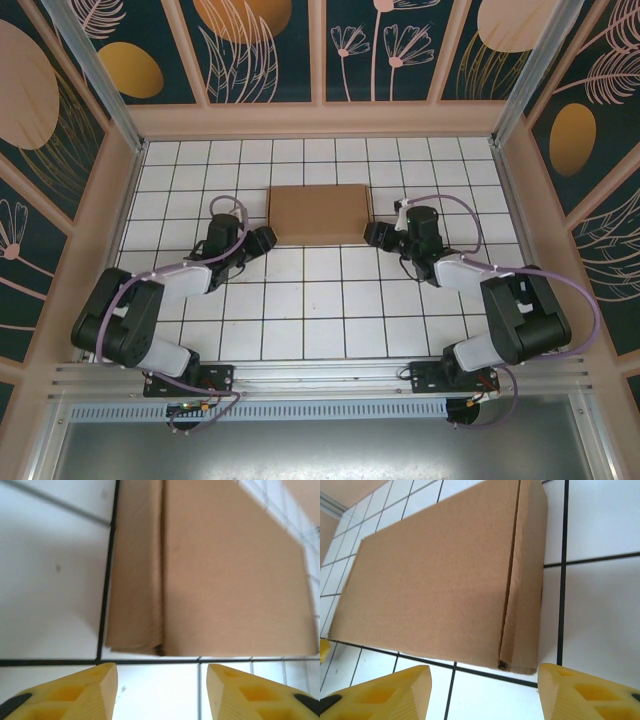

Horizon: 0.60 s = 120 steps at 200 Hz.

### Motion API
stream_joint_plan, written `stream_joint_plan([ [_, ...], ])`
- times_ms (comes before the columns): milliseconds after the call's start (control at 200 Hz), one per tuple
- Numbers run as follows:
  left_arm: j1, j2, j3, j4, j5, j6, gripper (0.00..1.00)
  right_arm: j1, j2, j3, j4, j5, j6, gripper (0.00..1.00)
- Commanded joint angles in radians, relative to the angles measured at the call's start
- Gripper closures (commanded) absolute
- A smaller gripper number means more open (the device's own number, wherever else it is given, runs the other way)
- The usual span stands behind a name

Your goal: Fold the paper box

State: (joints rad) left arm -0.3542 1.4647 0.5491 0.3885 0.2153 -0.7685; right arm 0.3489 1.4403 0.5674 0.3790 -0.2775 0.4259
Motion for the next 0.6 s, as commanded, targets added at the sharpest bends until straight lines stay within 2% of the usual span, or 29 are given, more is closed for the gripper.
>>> stream_joint_plan([
  [0, 0.018, -0.017, 0.075, -0.031, -0.041, 0.070, 0.46, -0.011, 0.011, 0.078, -0.057, 0.032, -0.006, 0.43],
  [125, 0.045, 0.051, 0.176, -0.085, -0.033, 0.102, 0.43, -0.037, 0.060, 0.148, -0.111, 0.065, 0.002, 0.44],
  [175, 0.061, 0.047, 0.199, -0.095, -0.061, 0.122, 0.37, -0.054, 0.051, 0.160, -0.109, 0.080, -0.010, 0.42],
  [200, 0.066, 0.035, 0.201, -0.091, -0.081, 0.139, 0.29, -0.057, 0.034, 0.156, -0.096, 0.100, -0.021, 0.37],
  [215, 0.068, 0.022, 0.201, -0.088, -0.099, 0.151, 0.13, -0.057, 0.023, 0.153, -0.086, 0.117, -0.028, 0.31],
  [225, 0.069, 0.014, 0.200, -0.085, -0.118, 0.159, 0.04, -0.057, 0.014, 0.150, -0.076, 0.129, -0.033, 0.25],
  [240, 0.069, 0.000, 0.197, -0.083, -0.141, 0.175, 0.02, -0.057, -0.003, 0.143, -0.061, 0.145, -0.040, 0.09],
  [250, 0.069, -0.009, 0.196, -0.080, -0.157, 0.185, 0.01, -0.057, -0.012, 0.139, -0.050, 0.154, -0.044, 0.03],
  [265, 0.070, -0.026, 0.195, -0.078, -0.178, 0.201, 0.01, -0.057, -0.030, 0.130, -0.034, 0.165, -0.049, 0.01],
  [305, 0.070, -0.071, 0.191, -0.085, -0.249, 0.247, 0.01, -0.057, -0.079, 0.108, 0.000, 0.206, -0.058, 0.01],
  [400, 0.070, -0.212, 0.152, -0.099, -0.501, 0.322, 0.01, -0.053, -0.197, 0.071, 0.030, 0.378, -0.081, 0.01],
  [505, 0.072, -0.402, 0.003, 0.078, -0.642, 0.420, 0.08, -0.058, -0.305, 0.009, 0.064, 0.668, -0.100, 0.01],
  [525, 0.073, -0.432, -0.030, 0.124, -0.681, 0.433, 0.02, -0.060, -0.325, -0.010, 0.089, 0.710, -0.127, 0.01],
  [556, 0.073, -0.464, -0.077, 0.192, -0.751, 0.462, 0.01, -0.063, -0.354, -0.045, 0.141, 0.733, -0.194, 0.01],
  [596, 0.075, -0.484, -0.121, 0.246, -0.862, 0.484, 0.01, -0.065, -0.389, -0.102, 0.226, 0.688, -0.324, 0.01],
])
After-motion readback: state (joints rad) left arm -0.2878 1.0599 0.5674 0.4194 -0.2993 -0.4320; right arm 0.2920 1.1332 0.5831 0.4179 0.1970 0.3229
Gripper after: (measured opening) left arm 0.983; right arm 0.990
